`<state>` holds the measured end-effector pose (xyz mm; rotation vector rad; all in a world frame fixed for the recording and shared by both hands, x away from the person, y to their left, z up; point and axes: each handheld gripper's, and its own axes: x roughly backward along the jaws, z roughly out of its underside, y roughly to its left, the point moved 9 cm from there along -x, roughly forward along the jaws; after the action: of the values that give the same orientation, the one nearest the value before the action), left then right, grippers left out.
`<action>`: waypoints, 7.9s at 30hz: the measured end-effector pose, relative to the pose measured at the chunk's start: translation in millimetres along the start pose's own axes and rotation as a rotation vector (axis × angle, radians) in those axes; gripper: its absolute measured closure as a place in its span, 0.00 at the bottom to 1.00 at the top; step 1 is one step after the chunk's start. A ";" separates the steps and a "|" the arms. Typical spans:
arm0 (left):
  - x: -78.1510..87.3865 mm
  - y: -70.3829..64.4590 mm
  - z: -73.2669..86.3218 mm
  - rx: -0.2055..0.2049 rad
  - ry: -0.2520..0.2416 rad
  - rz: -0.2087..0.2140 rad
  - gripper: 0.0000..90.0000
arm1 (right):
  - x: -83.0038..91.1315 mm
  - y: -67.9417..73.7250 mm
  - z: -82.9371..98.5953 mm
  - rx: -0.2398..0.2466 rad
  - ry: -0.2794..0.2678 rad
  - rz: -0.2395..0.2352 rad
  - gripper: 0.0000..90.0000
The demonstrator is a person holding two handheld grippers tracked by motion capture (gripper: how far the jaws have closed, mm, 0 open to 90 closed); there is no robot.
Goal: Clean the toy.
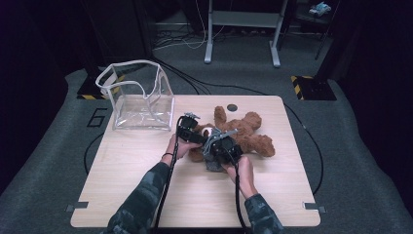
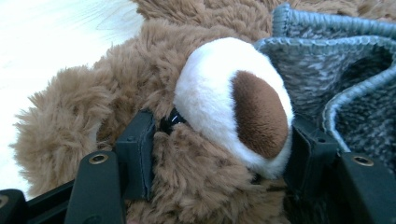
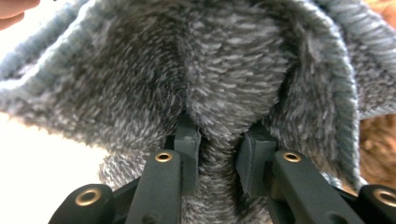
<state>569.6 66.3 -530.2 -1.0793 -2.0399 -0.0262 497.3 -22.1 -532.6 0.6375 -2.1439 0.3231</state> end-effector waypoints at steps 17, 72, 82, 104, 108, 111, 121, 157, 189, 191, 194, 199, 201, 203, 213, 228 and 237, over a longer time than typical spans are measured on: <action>0.0 0.4 -0.4 0.008 0.004 -0.003 0.41 | 17.1 14.8 -7.8 0.034 -0.038 -0.012 0.81; 0.8 -0.1 -0.8 -0.009 -0.006 -0.003 0.41 | 94.0 -91.0 6.2 -0.160 -0.183 0.121 0.81; 2.3 1.7 -1.8 -0.044 0.018 -0.003 0.41 | 97.9 -160.5 29.5 -0.256 -0.168 0.353 0.81; 13.2 -0.3 -15.0 -0.094 -0.022 -0.066 0.22 | 69.9 -171.0 88.2 -0.361 -0.035 0.280 0.82; 17.9 -8.7 -16.0 -0.099 -0.062 -0.124 0.18 | 69.2 -170.2 90.5 -0.363 -0.032 0.279 0.82; 23.0 -15.2 -14.5 -0.094 -0.114 -0.152 0.17 | 68.6 -170.4 92.9 -0.364 -0.027 0.278 0.82; 36.0 -51.2 -10.4 -0.168 -0.233 -0.199 0.16 | 69.3 -169.3 94.2 -0.372 -0.036 0.266 0.82; -42.2 -134.0 32.6 -0.365 -0.133 -0.290 0.17 | 68.3 -167.5 93.6 -0.383 -0.037 0.262 0.82; 2.5 -105.2 -7.2 -0.210 -0.264 -0.195 0.87 | 70.3 -166.5 108.4 -0.397 -0.054 0.256 0.82; 6.4 -102.0 -13.2 -0.200 -0.275 -0.197 0.88 | 69.8 -161.4 107.3 -0.385 -0.058 0.247 0.82; 12.8 -98.8 -22.8 -0.172 -0.291 -0.190 0.88 | 68.9 -149.7 104.3 -0.370 -0.066 0.233 0.82; 22.1 -99.0 -36.4 -0.141 -0.314 -0.183 0.88 | 67.7 -130.2 98.3 -0.326 -0.091 0.204 0.82; 25.4 -100.1 -41.4 -0.134 -0.324 -0.180 0.88 | 69.1 -119.6 94.3 -0.315 -0.108 0.189 0.82; 27.0 -99.7 -45.3 -0.122 -0.331 -0.178 0.88 | 71.4 -108.9 89.2 -0.296 -0.126 0.169 0.82; 22.3 -82.0 -46.3 -0.049 -0.307 -0.172 0.88 | 85.6 -58.0 35.2 -0.155 -0.267 0.108 0.82; 21.6 -77.1 -45.2 -0.042 -0.287 -0.146 0.87 | 52.6 -41.9 -18.1 -0.098 -0.275 0.127 0.82; 29.1 -68.6 -45.5 -0.032 -0.288 -0.153 0.87 | 56.9 -81.3 -5.3 -0.174 -0.237 0.214 0.82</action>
<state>542.1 26.2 -457.7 -0.9890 -2.3854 0.0198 516.6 -106.4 -483.7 0.3613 -2.4430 0.1788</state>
